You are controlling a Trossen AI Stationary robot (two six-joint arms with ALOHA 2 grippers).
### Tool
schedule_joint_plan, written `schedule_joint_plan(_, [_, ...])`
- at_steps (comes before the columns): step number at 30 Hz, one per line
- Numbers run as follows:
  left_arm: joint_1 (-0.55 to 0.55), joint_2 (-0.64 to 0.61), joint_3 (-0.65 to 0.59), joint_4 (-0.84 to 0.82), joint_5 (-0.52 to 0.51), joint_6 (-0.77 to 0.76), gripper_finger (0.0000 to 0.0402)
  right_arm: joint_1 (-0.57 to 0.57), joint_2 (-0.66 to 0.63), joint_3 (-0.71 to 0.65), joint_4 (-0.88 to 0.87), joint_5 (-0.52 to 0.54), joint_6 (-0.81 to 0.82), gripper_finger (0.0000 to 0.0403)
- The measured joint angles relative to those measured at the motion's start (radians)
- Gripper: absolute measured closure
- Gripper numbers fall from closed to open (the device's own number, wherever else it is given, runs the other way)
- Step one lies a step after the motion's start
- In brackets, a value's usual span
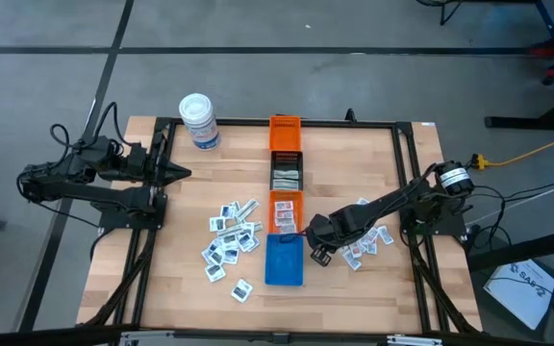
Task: Pick & Place First Aid Supplies
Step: Put the green bandage into the black bin
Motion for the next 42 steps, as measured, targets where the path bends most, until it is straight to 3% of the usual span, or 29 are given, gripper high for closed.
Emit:
schedule_joint_plan(18, [0.000,0.000,0.000,0.000,0.000,0.000,0.0394,-0.094,-0.225,0.024,-0.042,0.008,-0.047,0.0400])
schedule_joint_plan(30, [0.000,0.000,0.000,0.000,0.000,0.000,0.0390,-0.245,-0.226,0.226,-0.075,0.008,-0.352,0.0401])
schedule_joint_plan(42, [0.000,0.000,0.000,0.000,0.000,0.000,0.0391,-0.458,-0.167,0.320,-0.101,-0.030,-0.630,0.0402])
